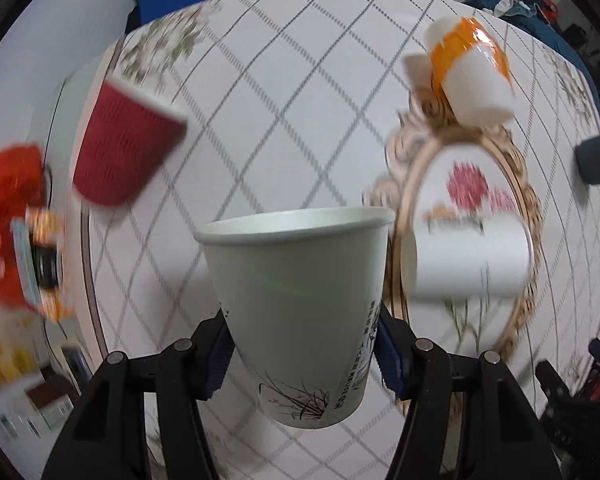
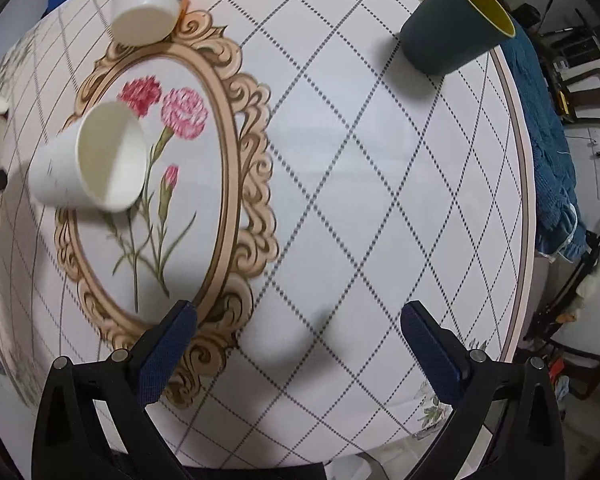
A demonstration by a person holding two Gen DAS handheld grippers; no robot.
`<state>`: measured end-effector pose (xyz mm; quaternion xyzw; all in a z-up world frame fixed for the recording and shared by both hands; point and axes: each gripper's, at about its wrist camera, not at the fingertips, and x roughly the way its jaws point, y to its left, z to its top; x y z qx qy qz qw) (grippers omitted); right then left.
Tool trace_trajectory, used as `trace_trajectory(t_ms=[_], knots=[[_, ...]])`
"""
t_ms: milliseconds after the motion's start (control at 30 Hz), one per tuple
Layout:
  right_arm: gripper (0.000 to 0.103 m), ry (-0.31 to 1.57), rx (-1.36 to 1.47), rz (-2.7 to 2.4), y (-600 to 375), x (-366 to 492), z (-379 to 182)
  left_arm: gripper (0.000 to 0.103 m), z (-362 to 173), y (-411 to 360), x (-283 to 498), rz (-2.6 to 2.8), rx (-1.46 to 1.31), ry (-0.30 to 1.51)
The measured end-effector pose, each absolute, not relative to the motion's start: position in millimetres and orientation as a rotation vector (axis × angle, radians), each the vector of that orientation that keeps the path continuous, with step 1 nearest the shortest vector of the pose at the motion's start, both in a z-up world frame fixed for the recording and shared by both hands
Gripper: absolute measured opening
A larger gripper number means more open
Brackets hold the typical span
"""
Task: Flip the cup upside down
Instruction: 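Lift the white cup with the left gripper and carry it toward the table edge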
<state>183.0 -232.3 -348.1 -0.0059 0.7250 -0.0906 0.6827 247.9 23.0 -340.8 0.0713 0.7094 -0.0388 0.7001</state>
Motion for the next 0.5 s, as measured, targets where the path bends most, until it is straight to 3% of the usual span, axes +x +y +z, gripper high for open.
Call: trace_trajectory(t_ms=[200, 500], knots=[[0.103, 1.629, -0.042, -0.163, -228, 151, -347, 0.059, -330, 46, 188, -0.075, 0.076, 1.604], [0.103, 1.638, -0.055, -0.089, -220, 95, -352, 0.059, -329, 19, 148, -0.077, 0.037, 1.63]])
